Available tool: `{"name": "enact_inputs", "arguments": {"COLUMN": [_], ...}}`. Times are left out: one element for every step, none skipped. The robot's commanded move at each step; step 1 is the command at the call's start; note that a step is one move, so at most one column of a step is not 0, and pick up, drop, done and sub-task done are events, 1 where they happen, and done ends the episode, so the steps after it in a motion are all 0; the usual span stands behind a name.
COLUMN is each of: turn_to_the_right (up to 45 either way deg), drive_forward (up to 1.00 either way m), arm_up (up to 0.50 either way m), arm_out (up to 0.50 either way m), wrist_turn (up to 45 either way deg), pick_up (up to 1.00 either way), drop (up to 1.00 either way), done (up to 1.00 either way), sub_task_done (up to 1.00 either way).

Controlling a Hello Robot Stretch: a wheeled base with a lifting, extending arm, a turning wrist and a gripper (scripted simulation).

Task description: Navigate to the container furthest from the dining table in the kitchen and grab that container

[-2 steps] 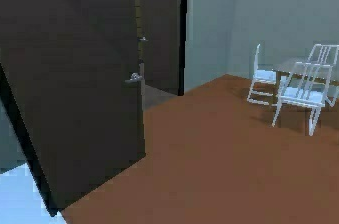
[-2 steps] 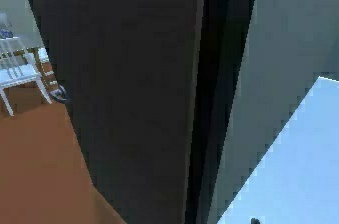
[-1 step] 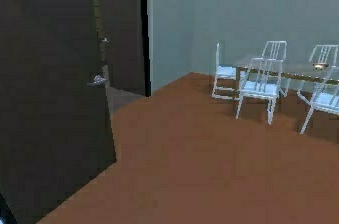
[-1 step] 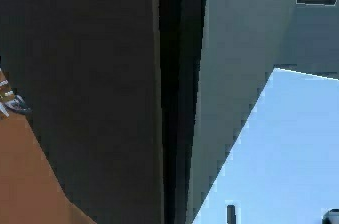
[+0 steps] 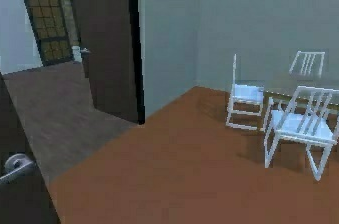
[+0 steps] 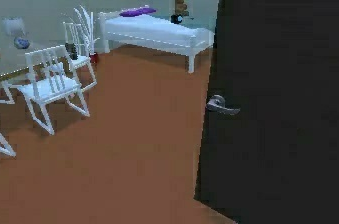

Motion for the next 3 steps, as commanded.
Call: {"name": "enact_inputs", "arguments": {"turn_to_the_right": [0.0, -9.0, 0.0], "drive_forward": [0.55, 0.0, 0.35], "arm_up": [0.0, 0.0, 0.0], "arm_out": [0.0, 0.0, 0.0], "wrist_turn": [0.0, 0.0, 0.0], "pick_up": [0.0, 0.0, 0.0], "drop": [0.0, 0.0, 0.0], "done": [0.0, 0.0, 0.0], "sub_task_done": [0.0, 0.0, 0.0]}}
